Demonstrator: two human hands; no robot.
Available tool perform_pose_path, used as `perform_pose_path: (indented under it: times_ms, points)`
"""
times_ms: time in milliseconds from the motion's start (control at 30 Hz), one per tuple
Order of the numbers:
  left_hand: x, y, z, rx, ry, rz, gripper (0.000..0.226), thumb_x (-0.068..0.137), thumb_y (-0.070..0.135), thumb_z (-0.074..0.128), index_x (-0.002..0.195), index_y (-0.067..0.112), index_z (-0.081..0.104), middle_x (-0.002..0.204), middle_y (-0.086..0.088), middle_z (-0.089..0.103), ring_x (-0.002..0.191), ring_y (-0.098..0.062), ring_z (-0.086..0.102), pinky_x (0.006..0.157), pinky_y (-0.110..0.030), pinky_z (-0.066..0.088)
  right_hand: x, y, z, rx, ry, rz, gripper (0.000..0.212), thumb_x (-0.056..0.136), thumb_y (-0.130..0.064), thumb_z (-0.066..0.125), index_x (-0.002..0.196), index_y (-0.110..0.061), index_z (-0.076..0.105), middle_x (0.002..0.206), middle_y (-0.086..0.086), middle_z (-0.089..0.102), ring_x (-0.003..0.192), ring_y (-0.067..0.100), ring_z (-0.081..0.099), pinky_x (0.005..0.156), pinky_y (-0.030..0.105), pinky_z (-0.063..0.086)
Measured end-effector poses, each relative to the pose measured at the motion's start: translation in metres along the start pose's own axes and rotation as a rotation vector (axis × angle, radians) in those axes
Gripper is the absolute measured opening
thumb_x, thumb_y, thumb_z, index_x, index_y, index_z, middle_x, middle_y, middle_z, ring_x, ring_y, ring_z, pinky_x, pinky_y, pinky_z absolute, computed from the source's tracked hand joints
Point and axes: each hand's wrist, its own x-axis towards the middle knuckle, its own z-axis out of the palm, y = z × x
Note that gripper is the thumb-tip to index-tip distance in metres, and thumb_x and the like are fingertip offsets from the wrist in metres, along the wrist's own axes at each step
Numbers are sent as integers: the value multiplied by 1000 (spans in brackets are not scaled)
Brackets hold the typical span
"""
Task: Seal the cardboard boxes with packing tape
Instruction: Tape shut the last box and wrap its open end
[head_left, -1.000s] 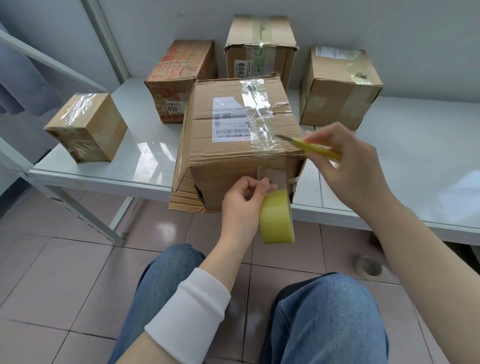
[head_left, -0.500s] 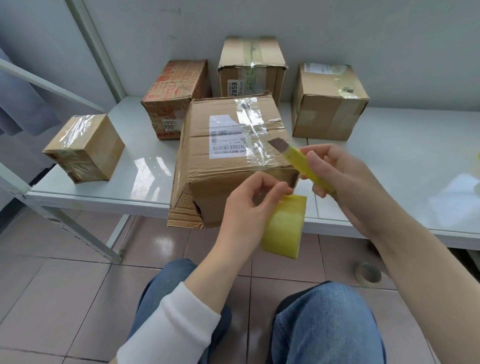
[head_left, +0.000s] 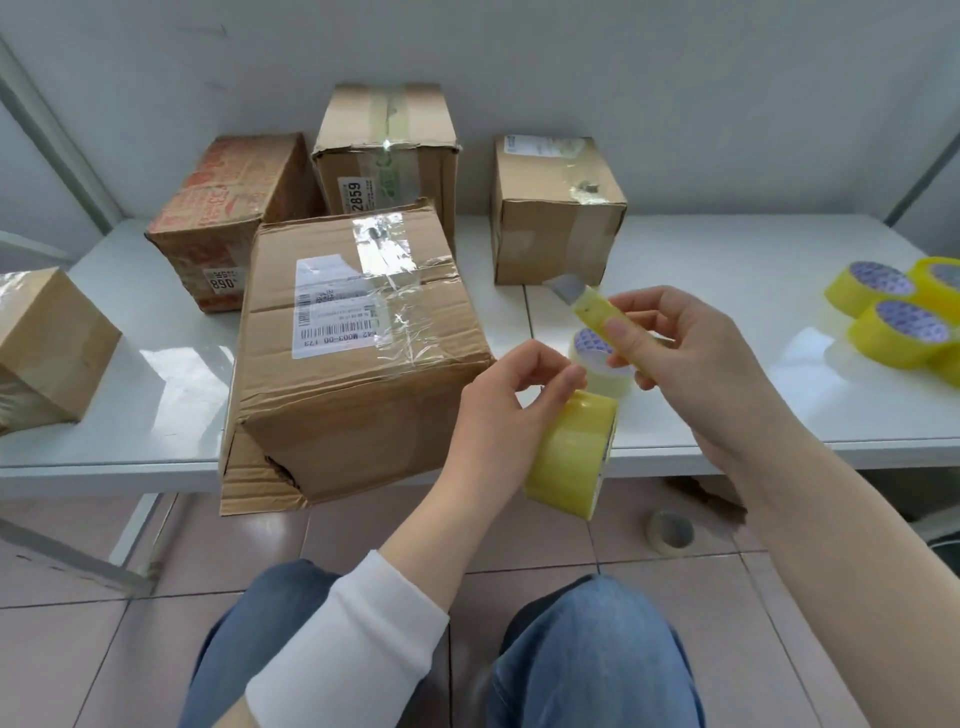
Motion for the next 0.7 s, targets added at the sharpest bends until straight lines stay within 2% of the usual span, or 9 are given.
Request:
perform_pose_path:
  times_ms: [133, 200, 267, 300, 400, 500, 600, 667, 700]
  points:
    - [8, -7, 3, -19, -32, 5, 17, 89, 20, 64, 73, 17, 60, 83, -4, 69, 80, -11, 58, 81, -22, 43, 13, 9, -6, 94, 20, 146, 8, 94, -22, 53, 93, -21, 61, 82, 0, 64, 62, -1, 60, 55, 19, 37]
    - [13, -11, 5, -36, -38, 3, 15, 88, 20, 64, 75, 14, 61, 83, -8, 68, 79, -18, 58, 79, -23, 43, 14, 11, -6, 122, -26, 198, 21, 94, -31, 50, 97, -15, 63, 82, 2, 64, 61, 1, 59, 58, 22, 37]
    - [17, -14, 8, -52, -36, -3, 15, 88, 19, 64, 77, 10, 62, 81, -8, 67, 75, -12, 55, 75, -21, 42, 13, 12, -3, 124, -102, 199, 37, 85, -44, 52, 99, -11, 63, 81, -2, 63, 57, -4, 57, 57, 19, 38]
    - [19, -15, 10, -49, -36, -5, 15, 88, 19, 64, 77, 10, 62, 81, -8, 67, 76, -11, 54, 75, -21, 42, 11, 13, -1, 108, -123, 177, 38, 80, -45, 55, 99, -13, 63, 81, -5, 63, 56, -6, 56, 55, 16, 38]
    - [23, -19, 15, -44, -32, -4, 16, 89, 17, 64, 73, 19, 62, 82, -6, 69, 79, -13, 58, 78, -27, 45, 12, 20, 0, 72, -76, 77, 7, 84, -23, 64, 91, -22, 62, 77, -9, 61, 52, -8, 50, 53, 7, 39]
    - [27, -22, 20, -51, -21, -27, 14, 89, 15, 64, 76, 22, 62, 79, 3, 68, 79, -7, 61, 77, -21, 48, 18, 29, 1, 94, -2, 48, 8, 85, -16, 64, 86, -24, 64, 73, -11, 60, 51, -7, 49, 54, 7, 38]
    - [30, -26, 27, -56, -24, -105, 7, 89, 12, 63, 93, 18, 62, 91, 16, 65, 90, 0, 63, 82, -15, 49, 28, 36, 5, 145, 50, 80, 9, 84, -17, 66, 84, -25, 63, 78, -5, 63, 58, -4, 53, 53, 8, 39]
    - [34, -32, 32, -52, -28, -189, 37, 88, 14, 65, 123, 21, 55, 114, 14, 61, 110, -7, 60, 97, -23, 46, 36, 43, 8, 162, 76, 102, 10, 84, -20, 67, 84, -27, 61, 78, 1, 63, 63, 6, 54, 51, 11, 40]
    - [36, -34, 33, -66, -25, -249, 57, 88, 16, 66, 138, 23, 42, 123, 9, 57, 116, -10, 57, 99, -25, 44, 40, 47, 10, 165, 83, 110, 11, 84, -20, 67, 85, -27, 59, 77, 3, 62, 63, 9, 53, 51, 12, 40]
